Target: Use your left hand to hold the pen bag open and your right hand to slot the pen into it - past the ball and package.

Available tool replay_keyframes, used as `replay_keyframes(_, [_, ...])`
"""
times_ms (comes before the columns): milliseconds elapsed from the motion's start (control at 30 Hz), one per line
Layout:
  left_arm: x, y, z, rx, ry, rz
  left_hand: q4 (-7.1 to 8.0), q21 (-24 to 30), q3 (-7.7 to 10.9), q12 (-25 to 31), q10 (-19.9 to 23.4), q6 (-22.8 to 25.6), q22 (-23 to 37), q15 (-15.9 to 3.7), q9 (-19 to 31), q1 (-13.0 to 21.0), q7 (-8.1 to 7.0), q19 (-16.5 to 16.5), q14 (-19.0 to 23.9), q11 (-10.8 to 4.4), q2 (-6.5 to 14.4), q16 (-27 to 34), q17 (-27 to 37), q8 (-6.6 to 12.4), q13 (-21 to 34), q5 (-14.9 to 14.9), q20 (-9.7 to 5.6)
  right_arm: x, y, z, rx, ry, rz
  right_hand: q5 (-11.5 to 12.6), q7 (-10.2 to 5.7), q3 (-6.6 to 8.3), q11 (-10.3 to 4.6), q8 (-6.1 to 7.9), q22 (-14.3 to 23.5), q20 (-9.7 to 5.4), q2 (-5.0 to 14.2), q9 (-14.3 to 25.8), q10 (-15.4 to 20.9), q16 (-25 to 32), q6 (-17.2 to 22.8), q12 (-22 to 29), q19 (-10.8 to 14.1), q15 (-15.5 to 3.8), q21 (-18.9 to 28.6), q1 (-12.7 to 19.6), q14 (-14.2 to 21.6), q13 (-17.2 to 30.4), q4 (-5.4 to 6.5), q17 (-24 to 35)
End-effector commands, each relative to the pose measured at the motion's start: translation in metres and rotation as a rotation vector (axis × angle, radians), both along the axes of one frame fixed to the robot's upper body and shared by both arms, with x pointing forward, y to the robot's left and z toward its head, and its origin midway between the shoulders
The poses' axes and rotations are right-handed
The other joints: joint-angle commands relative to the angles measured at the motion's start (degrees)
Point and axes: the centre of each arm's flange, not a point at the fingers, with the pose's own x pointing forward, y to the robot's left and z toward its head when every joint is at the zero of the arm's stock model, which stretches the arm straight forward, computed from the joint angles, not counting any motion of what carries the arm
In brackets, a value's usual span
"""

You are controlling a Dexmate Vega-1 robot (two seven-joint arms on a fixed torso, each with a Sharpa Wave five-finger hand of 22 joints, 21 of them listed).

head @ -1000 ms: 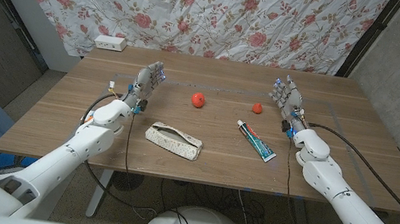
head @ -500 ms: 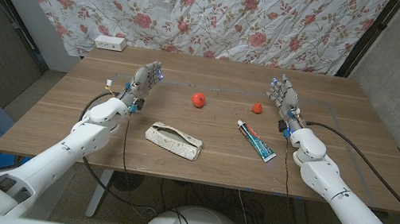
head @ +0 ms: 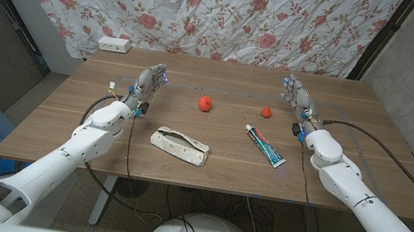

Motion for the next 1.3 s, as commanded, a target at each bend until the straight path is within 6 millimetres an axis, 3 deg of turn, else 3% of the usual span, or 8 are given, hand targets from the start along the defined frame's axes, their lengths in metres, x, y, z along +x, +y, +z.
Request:
replay_keyframes(33, [-0.004,-0.005,0.000,-0.012,0.004,0.008,-0.53,0.29,0.25,0.30,0.52,0.75,0.16,-0.17,0.08,0.69,-0.15,0.70,0.45,-0.24,3.51,0.27,0.11,0.40,0.13,0.14,-0.03,-0.007,-0.006,0.012,-0.231,-0.018,-0.128,0.22,-0.25,0.32,-0.24,-0.30,0.10,-0.95,-0.30,0.10,-0.79,-0.53,-0.97,-0.22,-0.42,-0.58,-0.03,1.15,-0.39,0.15,-1.08,-0.21])
replay_keyframes(333, [-0.006,-0.009,0.002,-0.028,-0.015,0.010,-1.04,0.49,0.48,0.33,1.24,1.45,0.18,-0.21,0.10,0.68,-0.18,1.62,1.39,-0.30,3.37,0.34,0.11,0.40,0.13,0.05,0.24,-0.012,-0.006,0.015,-0.337,-0.042,-0.203,0.04,-0.75,0.36,-0.27,-0.61,0.10,-0.91,-1.04,0.12,-2.99,-1.78,-3.16,-0.83,-2.49,-0.45,-0.51,2.22,-2.09,0.12,-2.50,-0.64])
replay_keyframes(500, [-0.010,-0.011,0.003,-0.022,-0.014,0.012,-1.29,0.42,0.58,0.34,1.65,1.98,0.18,-0.32,0.10,0.65,-0.27,1.70,1.96,-0.53,3.28,0.39,0.12,0.45,0.14,0.01,0.22,-0.013,-0.005,0.016,-0.413,-0.047,-0.240,-0.13,-0.96,0.12,-0.12,-0.43,0.12,-1.06,-1.64,0.15,-4.91,-3.19,-3.96,-1.03,-5.72,-0.67,-0.92,2.58,-4.76,0.11,-3.26,-0.90])
replay_keyframes(700, [-0.012,-0.011,0.002,-0.024,-0.011,0.020,-1.57,0.42,0.72,0.35,2.17,2.44,0.19,-0.48,0.11,0.56,-0.31,1.99,2.55,-0.81,3.20,0.40,0.13,0.43,0.14,-0.06,0.21,-0.012,-0.005,0.023,-0.500,-0.046,-0.276,-0.22,-1.31,0.01,-0.45,-0.58,0.12,-0.86,-1.91,0.17,-6.99,-4.05,-5.29,-1.25,-7.53,0.05,-0.75,2.87,-6.73,0.09,-3.70,-1.10])
replay_keyframes(1033, [-0.009,-0.006,0.004,-0.019,-0.004,0.020,-1.85,0.37,0.87,0.32,2.66,2.81,0.20,-0.55,0.12,0.44,-0.22,2.20,3.15,-0.90,3.14,0.37,0.14,0.35,0.15,-0.12,0.26,-0.016,-0.001,0.040,-0.667,-0.025,-0.344,-0.44,-2.28,0.49,-0.62,-0.22,0.23,1.63,-2.90,0.32,-12.53,-4.95,-7.37,-1.46,-9.37,2.60,-0.47,5.39,-10.86,0.14,-5.20,-1.17])
replay_keyframes(1300, [-0.004,-0.003,0.002,-0.025,0.010,0.017,-2.04,0.34,0.99,0.28,2.95,3.04,0.20,-0.65,0.12,0.36,-0.19,2.32,3.44,-0.96,3.12,0.31,0.15,0.30,0.16,-0.16,0.19,-0.017,0.003,0.053,-0.779,-0.014,-0.381,-0.55,-2.39,0.58,-0.54,-0.24,0.25,2.10,-4.07,0.43,-14.88,-4.68,-8.83,-1.53,-9.74,2.81,-0.23,6.84,-11.46,0.18,-5.66,-1.11])
